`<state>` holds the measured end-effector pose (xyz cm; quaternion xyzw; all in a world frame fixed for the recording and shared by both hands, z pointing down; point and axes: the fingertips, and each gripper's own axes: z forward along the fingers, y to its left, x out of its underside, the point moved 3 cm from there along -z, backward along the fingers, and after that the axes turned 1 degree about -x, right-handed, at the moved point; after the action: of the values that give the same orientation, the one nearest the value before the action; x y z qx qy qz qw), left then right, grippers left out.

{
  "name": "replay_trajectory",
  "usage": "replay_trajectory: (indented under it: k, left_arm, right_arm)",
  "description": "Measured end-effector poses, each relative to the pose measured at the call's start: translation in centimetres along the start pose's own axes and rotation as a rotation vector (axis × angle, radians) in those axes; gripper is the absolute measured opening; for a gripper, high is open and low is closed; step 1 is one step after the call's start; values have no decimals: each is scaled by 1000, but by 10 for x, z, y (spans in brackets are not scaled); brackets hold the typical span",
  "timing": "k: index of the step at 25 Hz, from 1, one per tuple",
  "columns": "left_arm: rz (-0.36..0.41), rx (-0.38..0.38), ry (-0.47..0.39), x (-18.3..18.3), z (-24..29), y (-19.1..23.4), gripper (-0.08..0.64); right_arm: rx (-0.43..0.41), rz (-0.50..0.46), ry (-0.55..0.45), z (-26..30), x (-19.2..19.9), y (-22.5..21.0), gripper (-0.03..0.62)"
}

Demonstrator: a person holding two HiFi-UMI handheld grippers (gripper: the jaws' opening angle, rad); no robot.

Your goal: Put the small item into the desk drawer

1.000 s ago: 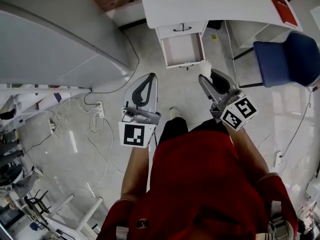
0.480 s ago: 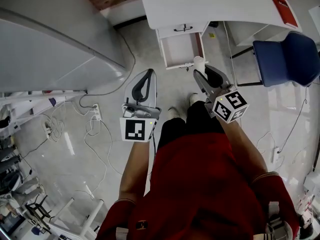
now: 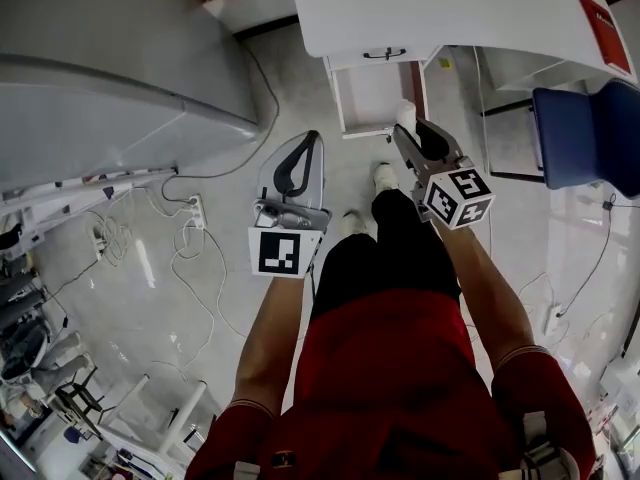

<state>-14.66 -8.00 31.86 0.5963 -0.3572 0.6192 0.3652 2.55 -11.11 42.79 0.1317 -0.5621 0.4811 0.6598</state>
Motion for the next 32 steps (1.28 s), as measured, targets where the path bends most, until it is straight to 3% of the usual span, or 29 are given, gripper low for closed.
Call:
replay_trajectory:
  k: [15, 25, 32]
  left_arm:
    - [-47, -20, 109, 120, 90, 18, 6]
    - [-77, -38, 139, 178, 111, 31, 6]
    - [-96, -59, 174, 212, 122, 37, 6]
  right_arm:
    - [12, 28, 142, 105, 81, -111, 141]
    - [40, 96, 218, 161, 137, -156, 141]
    - [40, 45, 309, 197, 166, -174, 143]
